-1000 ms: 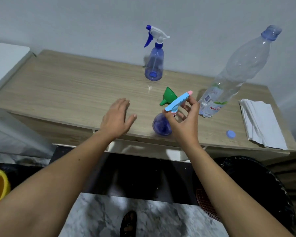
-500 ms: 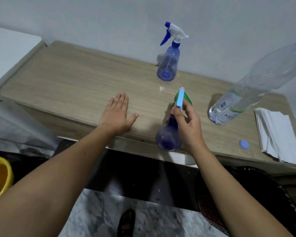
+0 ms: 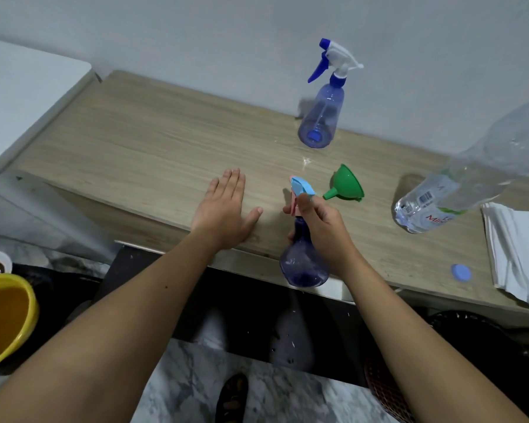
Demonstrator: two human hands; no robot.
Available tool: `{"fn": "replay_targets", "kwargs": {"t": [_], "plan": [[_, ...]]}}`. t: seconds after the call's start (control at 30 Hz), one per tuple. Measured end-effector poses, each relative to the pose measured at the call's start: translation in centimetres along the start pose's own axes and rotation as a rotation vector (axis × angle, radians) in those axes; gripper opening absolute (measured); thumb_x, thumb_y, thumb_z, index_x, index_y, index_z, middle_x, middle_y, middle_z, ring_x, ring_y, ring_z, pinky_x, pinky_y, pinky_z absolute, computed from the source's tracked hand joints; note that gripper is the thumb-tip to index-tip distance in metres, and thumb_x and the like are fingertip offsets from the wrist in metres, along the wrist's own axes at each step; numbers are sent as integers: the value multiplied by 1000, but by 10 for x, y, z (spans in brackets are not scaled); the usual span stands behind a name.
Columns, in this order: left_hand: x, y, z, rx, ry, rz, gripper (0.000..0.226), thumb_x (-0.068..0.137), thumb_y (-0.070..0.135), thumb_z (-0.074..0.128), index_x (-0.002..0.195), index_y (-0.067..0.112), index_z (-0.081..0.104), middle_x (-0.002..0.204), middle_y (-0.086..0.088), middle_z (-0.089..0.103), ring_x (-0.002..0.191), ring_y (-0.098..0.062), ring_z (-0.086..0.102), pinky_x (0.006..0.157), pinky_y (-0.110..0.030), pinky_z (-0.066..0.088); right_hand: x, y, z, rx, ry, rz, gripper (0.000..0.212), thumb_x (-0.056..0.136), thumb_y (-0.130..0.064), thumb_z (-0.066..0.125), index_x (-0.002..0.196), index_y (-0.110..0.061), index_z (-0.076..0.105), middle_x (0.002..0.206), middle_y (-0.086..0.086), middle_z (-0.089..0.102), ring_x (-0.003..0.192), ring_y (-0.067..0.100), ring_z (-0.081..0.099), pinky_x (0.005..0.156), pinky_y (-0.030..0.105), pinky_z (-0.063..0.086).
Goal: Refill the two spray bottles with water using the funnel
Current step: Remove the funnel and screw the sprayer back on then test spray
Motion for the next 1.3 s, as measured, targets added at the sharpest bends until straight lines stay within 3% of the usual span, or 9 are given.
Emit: {"fn": "replay_targets", "kwargs": {"t": [0.1,0.33,0.5,0.67,0.83,0.97,1.07,1.17,1.3], "plan": [[-1,0,0,-11,22,15,96,98,69,17,167,3,13,176,-15,11,165,-26,5,133,-44,3,4,-2,5,1,-19,-8,65,91,-59,56,108,4,60,117,24,66,61,23,62,58,32,53],[-1,-2,2,-19,40,25,95,100,69,20,167,2,15,176,-16,14,164,-27,7,133,-46,7,11,-8,9,-112,6,-51,36,106,-40,55,94,-7,58,92,9,67,60,25,64,59,37,54],[-1,0,1,-17,44,26,96,100,70,17,167,2,15,176,-16,14,164,-27,7,133,-46,7,11,-7,8,-240,29,-25,56,96,-69,55,93,-14,65,95,1,76,67,30,71,73,58,60],[-2,-1,-1,-16,59,30,95,100,70,17,167,2,15,176,-16,15,164,-27,7,133,-46,7,11,-11,9,-280,85,15,65,86,-82,51,92,-19,66,95,9,75,73,28,73,78,62,59],[-2,0,0,-23,60,31,95,100,70,18,167,1,16,176,-16,15,164,-27,8,133,-46,7,8,-11,5,-421,134,-3,53,104,-61,46,94,-11,61,83,3,73,66,16,70,76,48,59],[-1,-2,0,-29,58,26,95,100,69,19,166,1,17,176,-16,15,164,-27,8,133,-46,7,7,-18,5,-464,138,-41,54,108,-53,42,96,-6,66,78,-8,68,59,-4,60,60,14,43],[-2,-1,1,-27,64,25,95,99,69,20,166,1,18,175,-16,17,164,-27,9,133,-45,7,8,-22,6,-440,140,-45,51,110,-50,40,92,-8,63,74,-12,59,53,-6,57,56,9,42],[-2,-1,0,-29,70,29,95,99,69,21,166,1,20,175,-17,18,164,-28,10,133,-45,7,9,-20,6,-443,135,-22,56,108,-58,37,96,-10,63,80,-7,64,63,3,63,71,28,55],[-2,-1,-1,-34,78,29,95,99,69,22,165,0,21,175,-17,19,164,-28,11,133,-45,7,8,-20,6,-483,147,-1,52,108,-57,35,102,-11,58,81,1,68,74,22,65,80,50,56]]}}
Point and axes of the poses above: each hand's wrist, its own x-axis towards the middle knuckle, its own z-axis out of the palm, y = z × x, the point moved 6 cm from there along x, towards the middle knuckle
